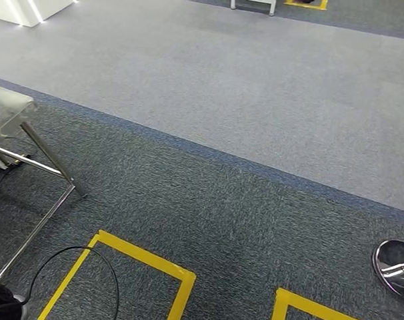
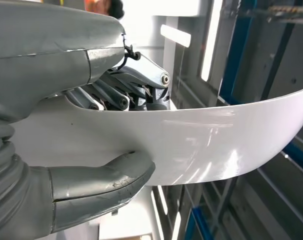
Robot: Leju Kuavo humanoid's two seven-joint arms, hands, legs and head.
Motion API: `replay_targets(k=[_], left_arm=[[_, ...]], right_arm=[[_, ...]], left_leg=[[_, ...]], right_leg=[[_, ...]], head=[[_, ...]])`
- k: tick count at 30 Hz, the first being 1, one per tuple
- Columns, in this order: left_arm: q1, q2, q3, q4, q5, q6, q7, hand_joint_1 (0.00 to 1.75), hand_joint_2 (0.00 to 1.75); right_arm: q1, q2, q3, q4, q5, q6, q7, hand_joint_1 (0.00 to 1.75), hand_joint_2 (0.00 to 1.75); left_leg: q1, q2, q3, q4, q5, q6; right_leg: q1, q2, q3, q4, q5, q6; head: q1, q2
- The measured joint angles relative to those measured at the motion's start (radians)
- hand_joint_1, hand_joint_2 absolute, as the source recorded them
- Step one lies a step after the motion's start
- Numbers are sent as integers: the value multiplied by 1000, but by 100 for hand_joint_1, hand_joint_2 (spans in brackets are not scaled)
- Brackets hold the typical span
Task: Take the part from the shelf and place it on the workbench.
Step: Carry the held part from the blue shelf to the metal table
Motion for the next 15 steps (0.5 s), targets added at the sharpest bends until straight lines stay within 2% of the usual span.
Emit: replay_targets(k=[1,2,3,4,5,6,8,9,10,11,12,13,14,15], left_arm=[[-2,0,0,1,-2,0,1,175,175],[-3,0,-1,2,-4,0,1,175,175],[-4,0,-1,3,-6,1,2,175,175],[-4,0,-2,3,-9,2,2,175,175],[-5,1,-2,3,-11,3,2,175,175],[-8,2,-2,4,-13,3,3,175,175],[-13,4,-4,5,-16,4,6,175,175],[-13,5,-5,7,-16,4,8,175,175],[-13,5,-6,9,-16,4,10,175,175],[-13,6,-7,11,-16,3,11,175,175],[-13,6,-7,12,-16,3,12,175,175],[-13,6,-7,13,-16,3,12,175,175],[-13,7,-8,14,-16,3,12,175,175],[-14,7,-9,15,-16,3,12,175,175]], right_arm=[[1,0,0,0,2,-1,1,0,0],[2,1,0,0,4,-2,2,0,0],[2,1,0,0,5,-3,3,0,0],[2,2,0,0,6,-4,5,0,0],[0,3,0,0,8,-5,6,0,0],[0,4,0,0,10,-6,7,0,0],[2,6,0,0,15,-7,9,0,0],[4,6,0,0,16,-7,9,0,0],[6,6,0,0,17,-6,10,0,0],[6,7,0,0,18,-6,10,0,0],[6,7,0,0,19,-5,10,0,0],[5,8,0,0,19,-4,10,0,0],[4,9,0,0,20,-3,10,0,0],[3,11,0,0,21,-3,9,0,0]], left_leg=[[2,-12,-3,3,-1,-6],[4,-24,-6,3,1,-13],[6,-37,-9,3,3,-19],[7,-39,-10,4,3,-25],[6,-22,-14,13,-3,-30],[5,7,-26,40,-20,-34],[4,70,-76,147,-75,-42],[6,82,-108,213,-101,-46],[8,86,-132,260,-114,-48],[10,87,-144,283,-114,-50],[10,87,-144,280,-101,-50],[11,89,-128,248,-76,-50],[10,100,-102,194,-43,-47],[7,125,-71,133,-15,-43]], right_leg=[[-1,18,16,-31,6,-2],[0,23,23,-38,2,-5],[1,12,28,-40,4,-10],[2,-1,30,-44,5,-15],[1,-14,34,-47,7,-22],[0,-29,37,-51,7,-28],[1,-59,43,-55,4,-37],[2,-76,45,-54,1,-39],[3,-91,46,-54,-2,-39],[3,-105,48,-54,-4,-39],[3,-116,50,-54,-6,-38],[3,-126,53,-54,-8,-38],[3,-135,57,-54,-11,-36],[4,-144,62,-54,-15,-34]], head=[[0,0],[-1,0],[-1,0],[0,0],[-2,0],[-6,0],[-12,0],[-12,0],[-12,0],[-13,0],[-12,0],[-13,0],[-12,0],[-13,0]])
